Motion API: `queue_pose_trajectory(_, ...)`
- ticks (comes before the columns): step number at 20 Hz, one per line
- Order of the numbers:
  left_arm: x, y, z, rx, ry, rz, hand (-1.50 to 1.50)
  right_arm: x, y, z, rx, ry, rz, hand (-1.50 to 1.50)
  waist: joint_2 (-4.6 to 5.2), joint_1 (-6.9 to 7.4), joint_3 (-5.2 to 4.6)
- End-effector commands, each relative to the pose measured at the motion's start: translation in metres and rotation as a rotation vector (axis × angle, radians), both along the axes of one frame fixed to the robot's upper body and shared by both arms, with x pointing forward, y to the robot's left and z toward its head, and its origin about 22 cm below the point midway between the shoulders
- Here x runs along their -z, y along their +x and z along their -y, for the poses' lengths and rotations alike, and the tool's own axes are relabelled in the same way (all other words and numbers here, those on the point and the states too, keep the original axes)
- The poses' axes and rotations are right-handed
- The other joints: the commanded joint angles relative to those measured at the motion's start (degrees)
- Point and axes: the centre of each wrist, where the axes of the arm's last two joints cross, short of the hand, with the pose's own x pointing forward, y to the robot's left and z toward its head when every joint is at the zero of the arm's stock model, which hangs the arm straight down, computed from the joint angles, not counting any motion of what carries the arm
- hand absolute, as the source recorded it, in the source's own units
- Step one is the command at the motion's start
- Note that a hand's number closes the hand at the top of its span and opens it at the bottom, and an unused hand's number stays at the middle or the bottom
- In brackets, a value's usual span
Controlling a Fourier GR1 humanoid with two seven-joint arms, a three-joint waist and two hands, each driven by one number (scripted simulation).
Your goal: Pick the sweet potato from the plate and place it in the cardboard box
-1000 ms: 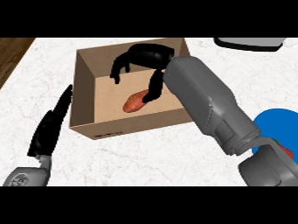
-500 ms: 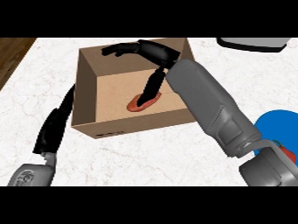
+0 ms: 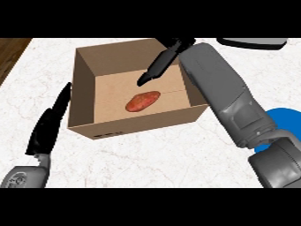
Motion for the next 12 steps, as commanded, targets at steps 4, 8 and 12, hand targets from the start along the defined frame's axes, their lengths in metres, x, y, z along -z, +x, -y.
queue_pose_trajectory(4, -0.003, -0.002, 0.006, 0.026, -0.010, 0.025, 0.00, -0.028, 0.017, 0.061, 0.154, 0.081, -0.049, -1.50, 1.09, 1.02, 0.05)
queue_pose_trajectory(8, -0.009, 0.002, 0.004, 0.027, 0.006, 0.044, 0.00, -0.050, 0.023, 0.102, 0.173, 0.095, -0.026, -1.50, 2.00, 2.03, 0.10)
queue_pose_trajectory(12, -0.010, 0.003, 0.012, 0.045, -0.006, 0.049, 0.00, -0.053, 0.023, 0.125, 0.156, 0.087, -0.004, -1.50, 2.46, 2.61, 0.16)
